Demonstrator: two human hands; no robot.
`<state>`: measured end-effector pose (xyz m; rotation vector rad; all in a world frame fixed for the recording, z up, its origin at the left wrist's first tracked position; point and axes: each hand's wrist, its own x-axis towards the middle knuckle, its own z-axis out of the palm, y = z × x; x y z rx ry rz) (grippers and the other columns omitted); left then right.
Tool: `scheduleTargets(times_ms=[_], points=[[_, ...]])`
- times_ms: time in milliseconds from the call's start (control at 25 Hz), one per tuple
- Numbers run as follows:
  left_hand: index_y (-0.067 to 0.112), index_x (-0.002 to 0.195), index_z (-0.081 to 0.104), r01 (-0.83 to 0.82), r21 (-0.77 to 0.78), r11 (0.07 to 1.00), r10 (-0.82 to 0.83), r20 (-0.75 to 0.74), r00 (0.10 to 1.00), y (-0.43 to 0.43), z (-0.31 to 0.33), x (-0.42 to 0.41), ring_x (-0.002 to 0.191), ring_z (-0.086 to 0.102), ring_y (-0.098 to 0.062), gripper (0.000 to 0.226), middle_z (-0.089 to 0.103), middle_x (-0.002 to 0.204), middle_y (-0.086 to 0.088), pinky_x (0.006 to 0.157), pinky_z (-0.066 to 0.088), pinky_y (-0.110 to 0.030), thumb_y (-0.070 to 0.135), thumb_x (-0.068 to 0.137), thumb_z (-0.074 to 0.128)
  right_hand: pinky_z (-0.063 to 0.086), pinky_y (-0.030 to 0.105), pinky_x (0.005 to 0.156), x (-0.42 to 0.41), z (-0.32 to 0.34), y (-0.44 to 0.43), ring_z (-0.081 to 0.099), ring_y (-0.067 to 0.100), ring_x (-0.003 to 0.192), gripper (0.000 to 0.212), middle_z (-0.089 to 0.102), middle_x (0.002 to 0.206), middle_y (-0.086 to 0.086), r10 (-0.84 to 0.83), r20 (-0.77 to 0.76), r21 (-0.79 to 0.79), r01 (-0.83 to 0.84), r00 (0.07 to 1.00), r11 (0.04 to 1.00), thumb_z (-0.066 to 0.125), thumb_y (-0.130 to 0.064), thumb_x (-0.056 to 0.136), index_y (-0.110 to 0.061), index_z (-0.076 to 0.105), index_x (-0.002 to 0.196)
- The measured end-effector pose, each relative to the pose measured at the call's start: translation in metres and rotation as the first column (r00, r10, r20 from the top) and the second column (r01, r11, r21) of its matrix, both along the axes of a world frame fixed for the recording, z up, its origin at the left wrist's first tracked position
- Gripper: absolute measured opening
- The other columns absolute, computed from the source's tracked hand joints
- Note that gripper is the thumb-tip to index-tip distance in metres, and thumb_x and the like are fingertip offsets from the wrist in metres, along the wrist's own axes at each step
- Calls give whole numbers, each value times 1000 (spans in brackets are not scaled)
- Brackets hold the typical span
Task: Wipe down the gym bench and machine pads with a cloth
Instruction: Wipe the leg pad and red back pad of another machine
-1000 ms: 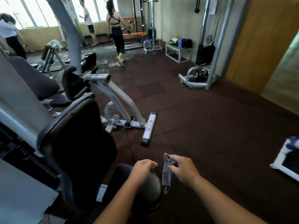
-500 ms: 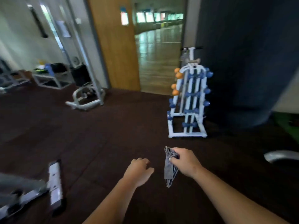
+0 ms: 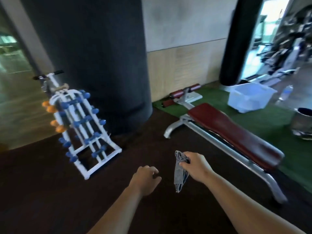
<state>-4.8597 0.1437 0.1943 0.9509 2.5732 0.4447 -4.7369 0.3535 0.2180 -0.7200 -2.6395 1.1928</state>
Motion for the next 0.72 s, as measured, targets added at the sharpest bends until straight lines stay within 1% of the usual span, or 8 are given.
scheduleTargets(times_ms=[200,280,400,480,520,600,680,720], points=[[32,133,60,274,-38,961,-275,-23,961,162,-5,18,128,46,-17,42,57,130,6,106,44,-41,53,97,56,52,39,64,65,-15,123,60,10,65,6,67,73,0,-292,-32,7,292,956,956,68,-22,88,-23,67,82],[31,135,59,345,-59,937,-347,-39,937,228,-6,29,129,46,-19,44,57,133,6,106,43,-42,54,97,54,50,37,61,86,-16,168,54,7,61,8,62,66,-3,-370,-46,12,371,928,928,69,-20,87,-21,67,80],[31,136,58,427,-39,904,-428,-33,903,316,-4,48,129,47,-19,47,59,132,6,106,43,-44,56,96,53,42,25,54,112,-14,234,50,3,56,14,58,61,-7,-485,-56,-3,486,873,874,70,-18,85,-22,63,73],[31,138,57,476,2,879,-476,-20,879,372,-2,57,129,47,-17,51,60,130,8,106,43,-44,58,95,55,42,27,56,125,-15,281,50,7,57,12,59,61,-5,-544,-71,-5,545,836,839,68,-23,80,-22,62,70],[30,141,55,505,39,862,-506,2,863,398,-2,61,130,46,-17,57,60,131,9,107,42,-43,62,93,56,42,31,57,129,-15,303,51,9,59,12,60,61,-3,-572,-80,4,574,817,819,67,-27,79,-20,62,71],[27,152,45,594,95,799,-600,56,798,442,-6,67,136,43,-17,82,55,139,7,112,40,-43,73,86,59,43,34,59,133,-21,340,52,11,60,16,61,61,-4,-624,-72,6,626,778,780,70,-26,82,-20,62,69],[22,161,31,676,115,727,-686,112,719,486,-11,73,147,35,-19,105,44,155,2,120,33,-41,77,78,66,49,37,62,128,-32,372,57,11,61,16,65,62,-2,-682,-65,-77,678,728,731,74,-25,83,-20,65,71],[20,162,28,700,123,703,-711,131,691,509,-15,73,149,34,-19,109,40,159,1,122,32,-38,73,76,70,53,38,63,123,-40,389,61,13,62,16,68,65,1,-708,-69,-137,697,702,704,76,-29,81,-19,67,72]])
